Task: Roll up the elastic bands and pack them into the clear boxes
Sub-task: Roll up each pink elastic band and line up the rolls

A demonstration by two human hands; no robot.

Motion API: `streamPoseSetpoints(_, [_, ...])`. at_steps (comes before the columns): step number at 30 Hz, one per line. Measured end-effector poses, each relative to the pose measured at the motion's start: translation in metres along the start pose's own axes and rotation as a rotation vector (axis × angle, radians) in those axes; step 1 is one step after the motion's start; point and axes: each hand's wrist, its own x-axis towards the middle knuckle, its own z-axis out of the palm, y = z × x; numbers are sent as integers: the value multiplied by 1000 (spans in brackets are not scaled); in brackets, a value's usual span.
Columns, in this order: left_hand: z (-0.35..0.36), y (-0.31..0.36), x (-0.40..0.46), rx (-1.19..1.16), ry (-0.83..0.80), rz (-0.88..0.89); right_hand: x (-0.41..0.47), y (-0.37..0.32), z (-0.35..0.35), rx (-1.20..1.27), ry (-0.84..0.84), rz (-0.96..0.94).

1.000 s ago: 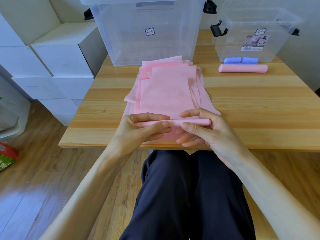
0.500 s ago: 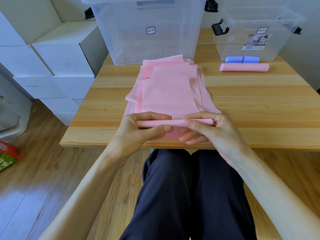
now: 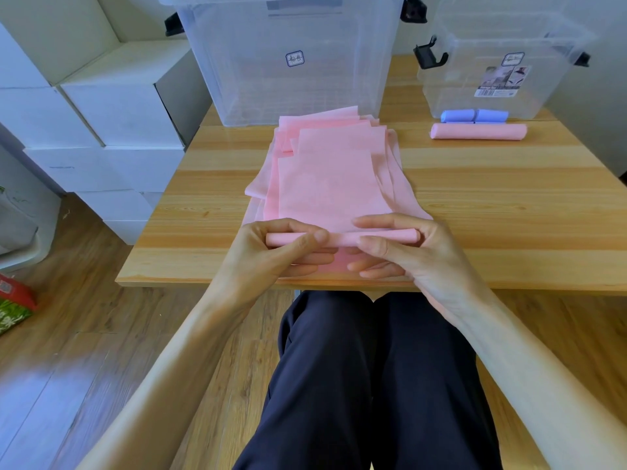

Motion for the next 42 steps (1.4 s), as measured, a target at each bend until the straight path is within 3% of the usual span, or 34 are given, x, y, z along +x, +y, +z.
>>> streamPoseSetpoints(14, [-4,-2,-1,-74,-75,-27,-1,0,0,8,8,20])
streamPoseSetpoints(42, [-2,-5,1,52,-29,20,-1,-4,6,-19,-19,17])
